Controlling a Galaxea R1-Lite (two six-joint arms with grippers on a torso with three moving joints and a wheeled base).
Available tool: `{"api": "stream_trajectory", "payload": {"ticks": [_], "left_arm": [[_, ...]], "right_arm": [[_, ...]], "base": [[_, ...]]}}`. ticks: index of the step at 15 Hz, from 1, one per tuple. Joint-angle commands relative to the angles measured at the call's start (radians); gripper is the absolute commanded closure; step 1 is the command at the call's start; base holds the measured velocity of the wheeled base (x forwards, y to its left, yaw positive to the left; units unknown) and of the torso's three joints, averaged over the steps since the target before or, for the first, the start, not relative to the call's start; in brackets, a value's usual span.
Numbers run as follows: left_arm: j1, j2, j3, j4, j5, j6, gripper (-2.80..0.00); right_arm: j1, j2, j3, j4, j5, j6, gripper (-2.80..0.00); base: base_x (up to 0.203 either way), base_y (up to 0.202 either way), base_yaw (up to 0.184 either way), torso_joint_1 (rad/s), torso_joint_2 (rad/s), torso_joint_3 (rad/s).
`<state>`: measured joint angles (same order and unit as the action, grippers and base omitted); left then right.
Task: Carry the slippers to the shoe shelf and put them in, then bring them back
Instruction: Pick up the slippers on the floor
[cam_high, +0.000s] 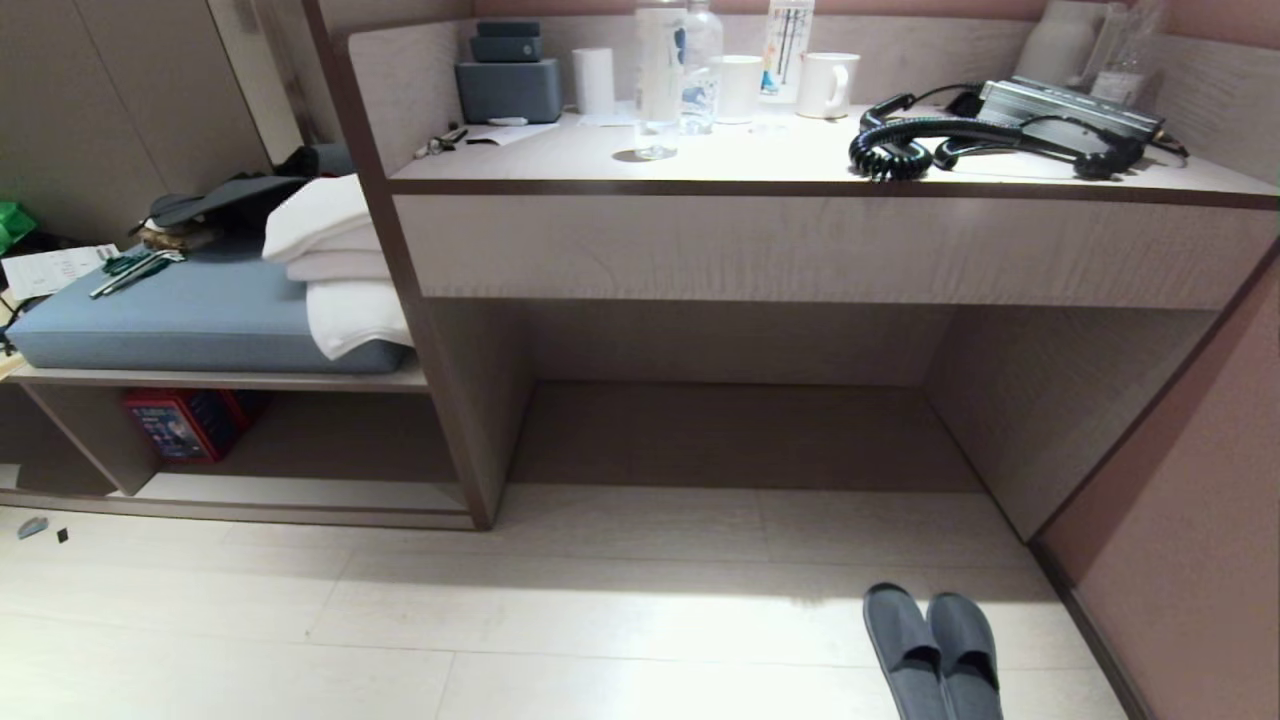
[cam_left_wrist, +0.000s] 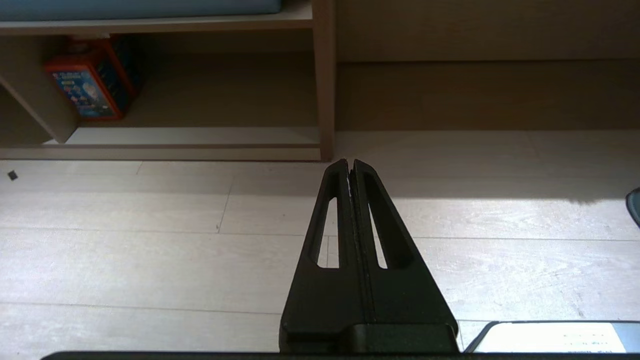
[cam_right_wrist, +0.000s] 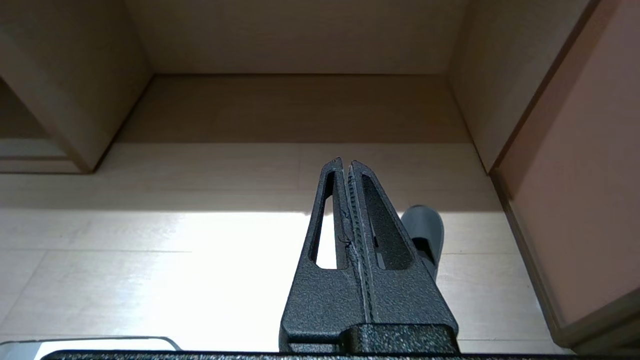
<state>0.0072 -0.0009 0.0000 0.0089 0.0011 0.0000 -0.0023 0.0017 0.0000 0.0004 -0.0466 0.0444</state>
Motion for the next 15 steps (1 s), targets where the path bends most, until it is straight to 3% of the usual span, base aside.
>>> {"api": "stream_trajectory", "payload": {"ticks": [1,7,15], "left_arm": [[0.0,0.001,0.0,0.0,0.0,0.0,0.0],[0.0,0.001,0.0,0.0,0.0,0.0,0.0],[0.0,0.001,-0.002,0.002,0.002,-0.003,0.0]], "right_arm": [[0.001,0.0,0.0,0.0,0.001,-0.001,0.0],[0.001,0.001,0.0,0.0,0.002,-0.004,0.0],[0.001,0.0,0.0,0.0,0.002,-0.004,0.0]], "base": [[0.003,0.015,-0.061,0.004,0.0,0.002],[0.0,0.005,-0.108,0.005,0.0,0.002],[0.0,0.0,0.0,0.0,0.0,-0.035]]}}
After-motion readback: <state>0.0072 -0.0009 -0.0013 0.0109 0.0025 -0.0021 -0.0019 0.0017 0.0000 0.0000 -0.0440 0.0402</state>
